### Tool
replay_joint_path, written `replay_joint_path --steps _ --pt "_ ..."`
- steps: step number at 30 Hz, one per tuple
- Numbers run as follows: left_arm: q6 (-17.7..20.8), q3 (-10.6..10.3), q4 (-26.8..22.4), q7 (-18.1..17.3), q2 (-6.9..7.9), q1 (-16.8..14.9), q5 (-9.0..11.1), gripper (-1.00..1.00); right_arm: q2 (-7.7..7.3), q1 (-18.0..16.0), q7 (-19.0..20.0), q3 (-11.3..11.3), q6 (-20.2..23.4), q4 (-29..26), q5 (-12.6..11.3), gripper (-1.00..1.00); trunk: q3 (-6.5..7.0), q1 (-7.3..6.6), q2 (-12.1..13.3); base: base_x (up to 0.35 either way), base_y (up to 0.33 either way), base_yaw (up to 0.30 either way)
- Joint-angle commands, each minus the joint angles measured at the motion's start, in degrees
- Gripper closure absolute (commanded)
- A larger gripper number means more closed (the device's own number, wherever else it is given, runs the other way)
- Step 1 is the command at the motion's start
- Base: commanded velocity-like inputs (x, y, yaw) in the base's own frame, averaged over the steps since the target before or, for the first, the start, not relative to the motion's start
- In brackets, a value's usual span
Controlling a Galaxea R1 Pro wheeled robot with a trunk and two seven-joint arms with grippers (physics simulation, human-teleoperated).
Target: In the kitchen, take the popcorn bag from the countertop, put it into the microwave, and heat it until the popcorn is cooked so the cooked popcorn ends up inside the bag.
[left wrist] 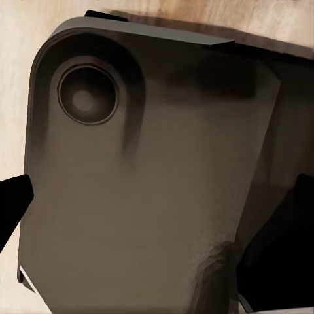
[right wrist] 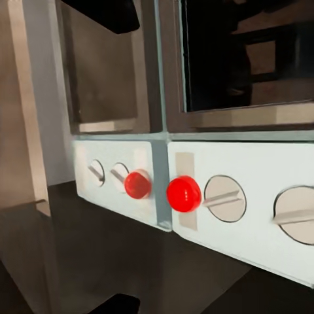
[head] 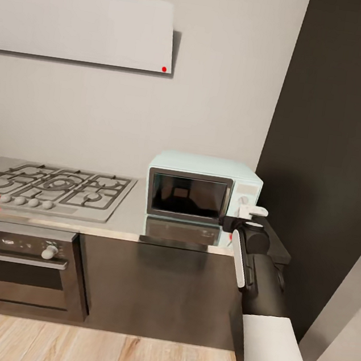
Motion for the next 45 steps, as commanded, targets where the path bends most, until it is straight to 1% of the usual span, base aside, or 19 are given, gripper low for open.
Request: replay_joint_path --steps 1,13,24,29,33,40,45 --pt "-0.07 0.01 -0.06 -0.01 -0.01 -0.01 0.36 -1.0 0.01 -0.04 0.19 0.08 0.28 -0.07 0.55 -1.0 -0.05 0.0 -0.03 0.0 0.0 -0.002" --pt "-0.06 -0.04 -0.03 -0.01 -0.01 -0.01 0.3 -1.0 0.01 -0.04 0.36 0.39 0.21 -0.11 0.46 -1.0 -0.05 0.0 -0.03 0.01 0.005 0.0" --pt "-0.12 -0.08 0.02 -0.01 -0.01 0.01 0.18 -1.0 -0.11 -0.04 0.62 0.46 0.17 -0.12 0.46 -1.0 -0.05 0.0 -0.03 0.212 0.154 0.0" --pt "-0.06 -0.08 0.02 -0.01 -0.01 0.01 0.26 -1.0 -0.44 -0.04 0.63 0.49 0.06 -0.13 0.46 -1.0 -0.05 0.0 -0.03 0.053 0.026 0.0" --pt "-0.06 -0.08 0.02 -0.01 -0.01 0.01 0.27 -1.0 -0.82 -0.04 1.47 0.4 -3.29 -0.06 0.46 -1.0 -0.05 0.0 -0.03 0.003 0.001 0.0" --pt "-0.06 -0.08 0.02 -0.01 -0.01 -0.01 0.27 -1.0 -0.95 -0.04 2.19 0.11 -5.68 -0.12 0.51 -1.0 -0.05 0.0 -0.03 0.0 0.0 0.0" --pt "-0.06 -0.08 0.02 -0.01 -0.01 -0.01 0.27 -1.0 -1.03 -0.04 3.56 -0.03 -6.01 -0.12 0.54 -1.0 -0.05 0.0 -0.03 0.0 0.0 0.0"
